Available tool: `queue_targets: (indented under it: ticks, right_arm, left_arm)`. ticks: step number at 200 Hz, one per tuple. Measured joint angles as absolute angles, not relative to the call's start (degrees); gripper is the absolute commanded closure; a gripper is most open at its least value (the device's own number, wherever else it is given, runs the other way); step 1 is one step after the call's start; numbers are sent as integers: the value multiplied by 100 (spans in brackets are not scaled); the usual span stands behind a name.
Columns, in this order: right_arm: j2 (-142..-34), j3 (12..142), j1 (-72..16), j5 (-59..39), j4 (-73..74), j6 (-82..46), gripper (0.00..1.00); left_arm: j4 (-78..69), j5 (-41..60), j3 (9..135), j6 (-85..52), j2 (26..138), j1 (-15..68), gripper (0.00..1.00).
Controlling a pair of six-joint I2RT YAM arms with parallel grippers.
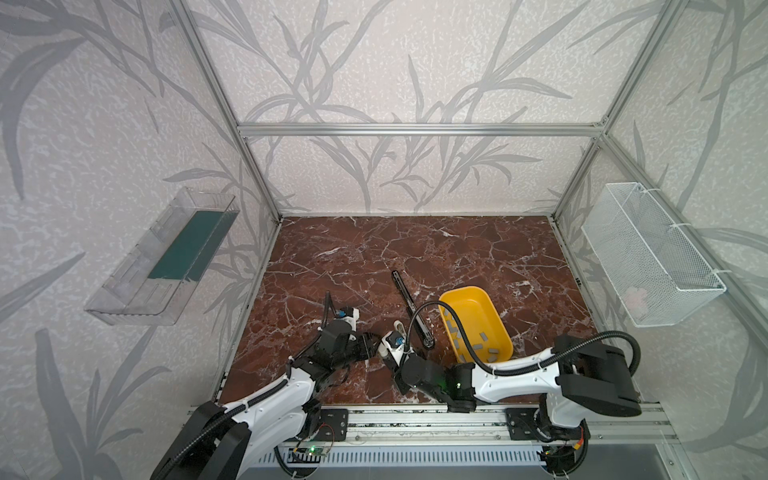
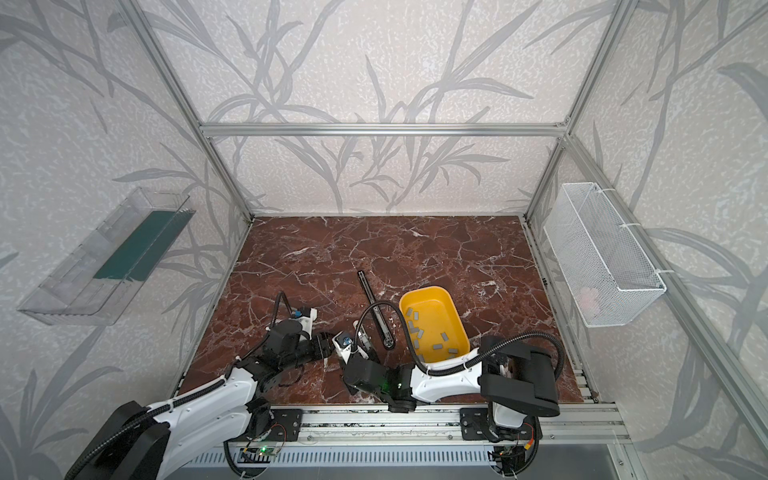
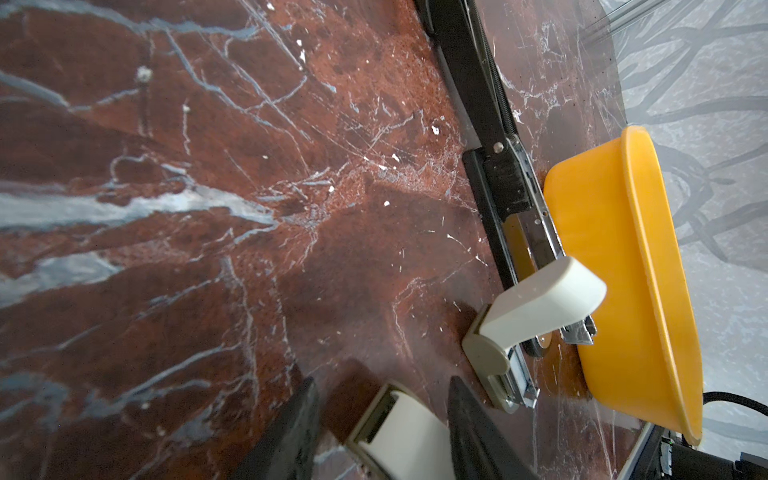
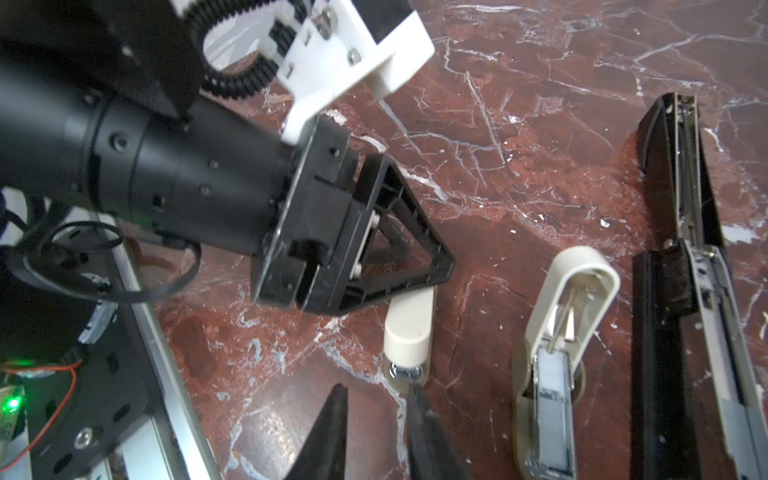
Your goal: Load the staples into the stapler
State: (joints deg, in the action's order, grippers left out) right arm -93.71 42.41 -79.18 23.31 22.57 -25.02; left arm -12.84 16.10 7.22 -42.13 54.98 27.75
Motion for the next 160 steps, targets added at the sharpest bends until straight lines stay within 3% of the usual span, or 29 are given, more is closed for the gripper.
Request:
queue_targets:
  ticks: [160]
  right_arm:
    - [-10383, 4609, -7684, 2399, 2574, -2838, 86]
  left_arm:
    - [-1380, 1586, 698, -4215, 5535, 2808, 53]
